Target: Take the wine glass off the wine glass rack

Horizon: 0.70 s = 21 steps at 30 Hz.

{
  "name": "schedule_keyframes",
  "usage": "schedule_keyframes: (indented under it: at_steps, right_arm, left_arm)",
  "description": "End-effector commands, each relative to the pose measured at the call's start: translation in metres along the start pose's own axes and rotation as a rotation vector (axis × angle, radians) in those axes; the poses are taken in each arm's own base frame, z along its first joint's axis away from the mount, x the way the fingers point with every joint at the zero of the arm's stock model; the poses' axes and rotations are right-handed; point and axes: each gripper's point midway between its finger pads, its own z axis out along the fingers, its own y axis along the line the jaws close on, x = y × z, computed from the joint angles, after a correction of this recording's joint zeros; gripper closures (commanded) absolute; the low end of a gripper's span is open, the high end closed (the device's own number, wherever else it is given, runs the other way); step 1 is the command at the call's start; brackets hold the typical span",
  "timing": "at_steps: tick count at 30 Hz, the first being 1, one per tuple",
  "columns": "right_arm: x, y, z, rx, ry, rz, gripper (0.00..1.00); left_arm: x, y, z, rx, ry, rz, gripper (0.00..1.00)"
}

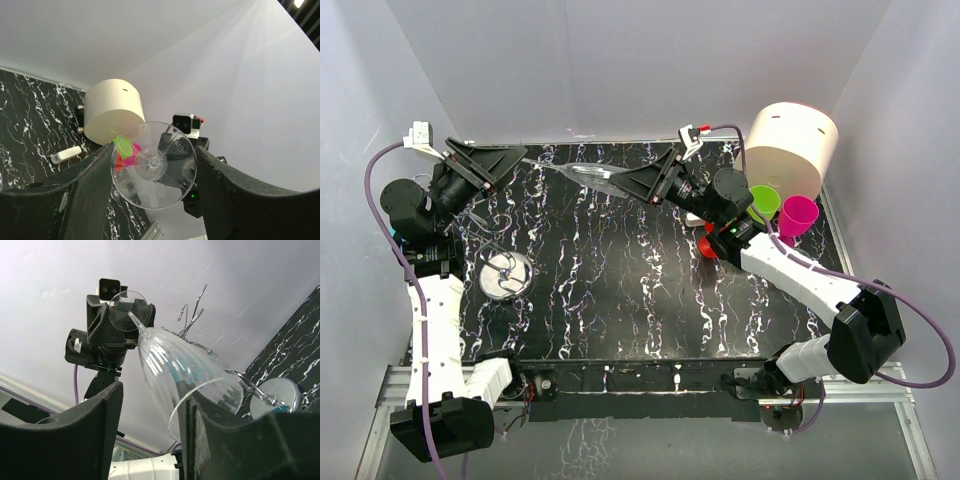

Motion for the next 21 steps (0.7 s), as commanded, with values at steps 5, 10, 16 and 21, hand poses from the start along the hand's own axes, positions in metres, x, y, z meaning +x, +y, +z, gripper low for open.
schedule_keyframes:
  at_steps: [5, 10, 16, 21]
  right_arm:
    - [-0.006, 0.032, -0.012, -0.108, -0.043, 0.072, 0.91]
    - [-0.008, 0.027, -0.019, -0.086, -0.082, 0.085, 1.00]
    - [-0.021, 0.019, -0.032, 0.026, -0.164, 0.021, 1.00]
    - [-0.040, -0.011, -0.059, 0.300, -0.248, -0.138, 1.00]
  left_arm:
    - [0.018, -0.020, -0.012, 0.070, 0.040, 0.012, 0.40]
    - [0.027, -0.016, -0.016, 0.073, 0.059, 0.006, 0.11]
    - [0.030, -0.010, -0.018, 0.032, 0.072, 0.061, 0.01]
    - [0.029, -0.002, -0.019, -0.042, 0.078, 0.109, 0.01]
